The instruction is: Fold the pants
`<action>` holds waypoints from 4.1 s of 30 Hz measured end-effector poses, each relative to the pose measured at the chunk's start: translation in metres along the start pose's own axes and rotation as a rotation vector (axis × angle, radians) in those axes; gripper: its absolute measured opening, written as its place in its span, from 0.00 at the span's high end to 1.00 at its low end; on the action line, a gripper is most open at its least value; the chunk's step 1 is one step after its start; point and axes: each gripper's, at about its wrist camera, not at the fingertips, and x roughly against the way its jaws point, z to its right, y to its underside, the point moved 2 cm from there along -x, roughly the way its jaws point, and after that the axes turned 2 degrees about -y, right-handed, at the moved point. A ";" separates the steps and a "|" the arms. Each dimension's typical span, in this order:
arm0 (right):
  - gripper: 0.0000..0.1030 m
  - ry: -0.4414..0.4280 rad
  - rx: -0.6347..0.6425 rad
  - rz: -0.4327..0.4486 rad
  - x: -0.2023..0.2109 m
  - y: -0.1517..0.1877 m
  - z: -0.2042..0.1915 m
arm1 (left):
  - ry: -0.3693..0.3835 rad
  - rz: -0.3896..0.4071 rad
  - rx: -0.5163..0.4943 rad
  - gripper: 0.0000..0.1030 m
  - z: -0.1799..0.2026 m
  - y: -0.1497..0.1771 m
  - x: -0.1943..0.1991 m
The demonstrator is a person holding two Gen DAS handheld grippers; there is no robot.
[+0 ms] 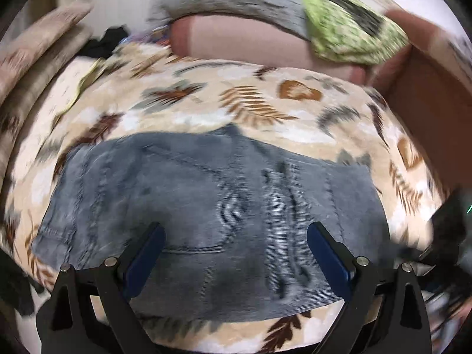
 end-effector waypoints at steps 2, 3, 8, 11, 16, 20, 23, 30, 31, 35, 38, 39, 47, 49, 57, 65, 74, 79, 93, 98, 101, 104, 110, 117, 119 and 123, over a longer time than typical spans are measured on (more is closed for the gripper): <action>0.14 0.042 0.046 0.077 0.028 -0.019 -0.011 | 0.002 -0.009 -0.052 0.06 0.020 0.003 -0.010; 0.14 0.073 0.044 0.102 0.037 -0.029 -0.010 | 0.001 -0.019 -0.079 0.06 0.029 0.006 -0.016; 0.14 0.259 -0.024 0.129 0.041 -0.093 0.026 | -0.098 -0.129 -0.230 0.03 0.056 0.029 -0.066; 0.48 0.297 -0.020 0.073 0.017 -0.111 0.033 | -0.082 -0.119 -0.222 0.03 0.053 0.029 -0.064; 0.85 0.448 0.059 0.062 -0.002 -0.119 0.039 | -0.074 -0.098 -0.231 0.01 0.052 0.030 -0.065; 0.79 0.456 0.083 0.096 0.006 -0.110 0.029 | -0.071 -0.087 -0.230 0.00 0.052 0.032 -0.064; 0.71 0.409 0.097 0.183 0.037 -0.098 0.010 | -0.065 -0.086 -0.229 0.00 0.051 0.032 -0.064; 0.43 0.259 0.029 0.075 0.019 -0.034 0.043 | -0.049 -0.102 -0.225 0.00 0.051 0.027 -0.066; 0.45 0.215 0.002 0.111 0.025 -0.033 0.044 | -0.043 -0.114 -0.231 0.00 0.050 0.026 -0.065; 0.43 0.218 0.083 0.133 0.040 -0.026 0.001 | -0.050 -0.107 -0.191 0.00 0.039 0.022 -0.047; 0.28 0.192 0.123 0.139 0.035 -0.013 -0.004 | -0.055 -0.090 -0.157 0.00 0.027 0.020 -0.034; 0.19 0.261 0.117 0.113 0.030 -0.008 0.010 | -0.063 -0.092 -0.146 0.00 0.022 0.020 -0.031; 0.21 0.237 0.168 0.127 0.041 0.004 -0.011 | -0.085 -0.088 -0.061 0.00 -0.012 0.024 -0.017; 0.21 0.249 0.159 0.110 0.032 0.010 0.003 | -0.085 -0.089 -0.040 0.00 -0.018 0.025 -0.016; 0.22 0.244 0.188 0.123 0.040 0.012 -0.022 | -0.087 -0.093 -0.001 0.00 -0.038 0.031 -0.012; 0.17 0.369 0.172 0.042 0.004 0.015 -0.002 | -0.097 -0.071 0.039 0.00 -0.064 0.034 -0.004; 0.14 0.425 0.248 -0.058 -0.049 0.011 -0.020 | -0.183 -0.022 0.127 0.00 -0.111 0.021 0.003; 0.13 0.469 0.310 -0.071 -0.061 0.008 -0.041 | -0.250 -0.109 0.162 0.00 -0.141 0.031 -0.028; 0.23 0.568 0.481 -0.132 -0.170 -0.109 -0.104 | -0.174 0.018 0.181 0.00 -0.166 -0.004 -0.006; 0.78 0.650 0.538 -0.207 -0.230 -0.123 -0.090 | -0.208 -0.128 0.212 0.00 -0.190 0.009 -0.056; 0.78 0.631 0.532 -0.171 -0.241 -0.130 -0.083 | -0.226 -0.099 0.186 0.00 -0.185 0.010 -0.053; 0.72 0.528 0.477 -0.117 -0.229 -0.137 -0.087 | -0.215 -0.095 0.191 0.00 -0.186 0.009 -0.053; 0.33 0.392 0.373 -0.091 -0.176 -0.122 -0.094 | -0.223 -0.078 0.189 0.00 -0.187 0.015 -0.050; 0.63 0.572 0.243 -0.002 -0.159 -0.145 -0.042 | -0.227 -0.067 0.172 0.00 -0.186 0.011 -0.053; 0.56 0.633 0.241 0.076 -0.140 -0.146 -0.046 | -0.223 -0.066 0.173 0.00 -0.187 0.012 -0.053; 0.39 0.461 0.272 0.030 -0.134 -0.124 -0.066 | -0.238 -0.064 0.177 0.00 -0.185 0.011 -0.053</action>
